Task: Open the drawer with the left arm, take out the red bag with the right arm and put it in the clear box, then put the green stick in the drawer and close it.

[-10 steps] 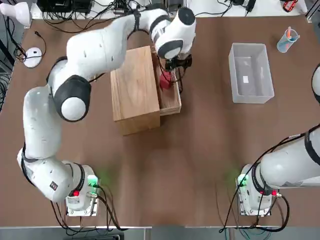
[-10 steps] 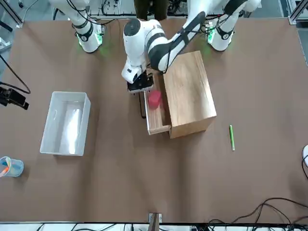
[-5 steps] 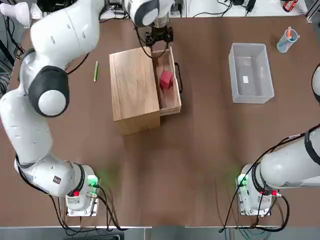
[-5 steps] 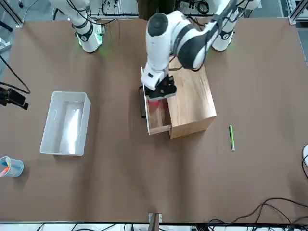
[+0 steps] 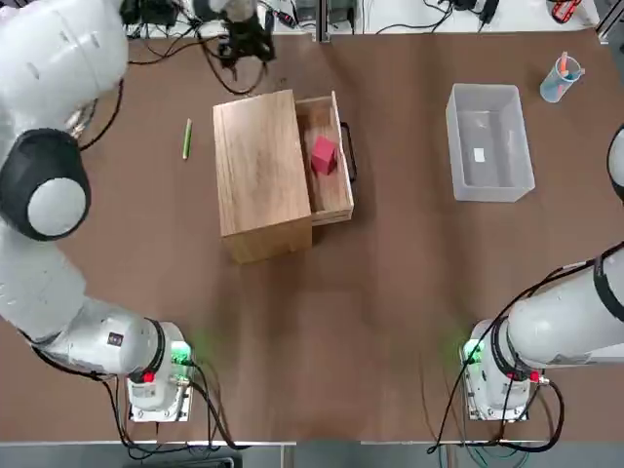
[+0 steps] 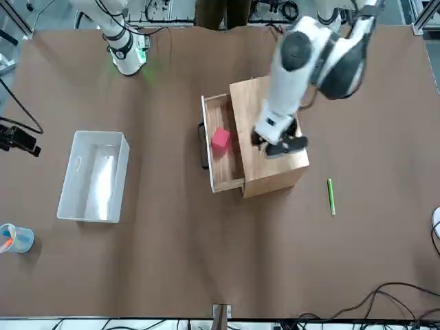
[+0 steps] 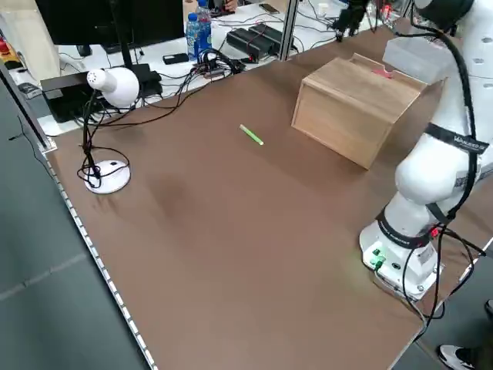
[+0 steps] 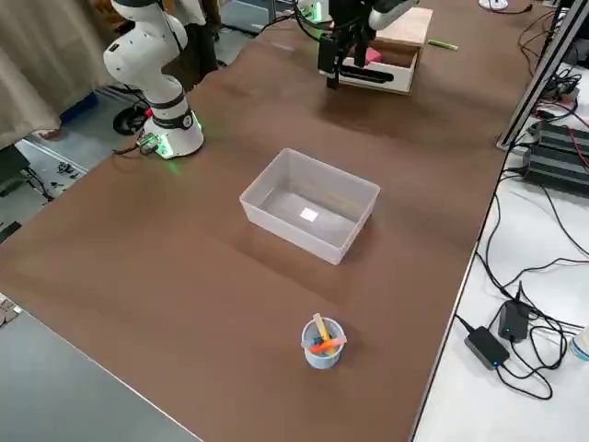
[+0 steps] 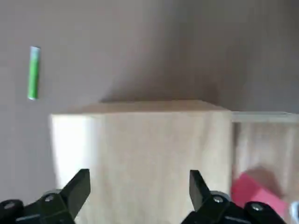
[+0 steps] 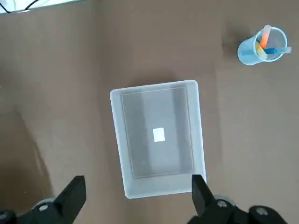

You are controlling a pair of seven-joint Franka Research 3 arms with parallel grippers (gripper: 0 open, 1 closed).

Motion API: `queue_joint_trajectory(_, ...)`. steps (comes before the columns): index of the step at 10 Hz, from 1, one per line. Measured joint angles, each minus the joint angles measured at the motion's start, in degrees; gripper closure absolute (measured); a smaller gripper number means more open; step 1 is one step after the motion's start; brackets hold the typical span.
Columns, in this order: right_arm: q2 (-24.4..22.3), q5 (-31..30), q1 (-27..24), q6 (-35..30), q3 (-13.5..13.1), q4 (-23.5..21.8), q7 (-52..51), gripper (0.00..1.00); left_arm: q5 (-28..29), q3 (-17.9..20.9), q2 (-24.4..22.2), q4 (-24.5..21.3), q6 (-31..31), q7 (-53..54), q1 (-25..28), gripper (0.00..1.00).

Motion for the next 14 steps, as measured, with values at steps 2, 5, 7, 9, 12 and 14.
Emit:
queue_joint_trajectory(2, 0.0, 0.0, 0.1, -0.1, 0.0, 0.0, 0.0, 0.00, -4.9, 9.0, -6.2, -8.7, 4.9, 12.1, 0.2, 0.07)
queue_joint_trajectory(5, 0.8, 0.0, 1.2, -0.4, 0.6, -0.9, 0.0, 0.00, -6.4, 19.2, -9.6, -18.8, 11.7, 27.4, 0.4, 0.06)
queue_joint_trajectory(7, 1.9, 0.1, 4.3, 0.2, 0.9, -3.1, 1.7, 0.00, -6.5, 23.3, -8.2, -21.7, 14.4, 35.2, 1.1, 0.04)
queue_joint_trajectory(9, 3.5, 0.2, 5.6, 2.3, 0.9, -5.7, 4.9, 0.00, -6.5, 23.9, -3.3, -22.8, 18.8, 38.7, 3.2, 0.03)
queue_joint_trajectory(12, 5.0, 0.2, 9.9, 10.2, 1.1, -10.1, 16.4, 0.00, -6.5, 24.3, 5.6, -22.5, 25.3, 41.2, 4.2, 0.04)
queue_joint_trajectory(14, 5.5, 0.1, 14.8, 14.4, 1.2, -13.2, 34.2, 0.00, -6.5, 25.4, 10.2, -20.7, 27.3, 41.3, 4.3, 0.04)
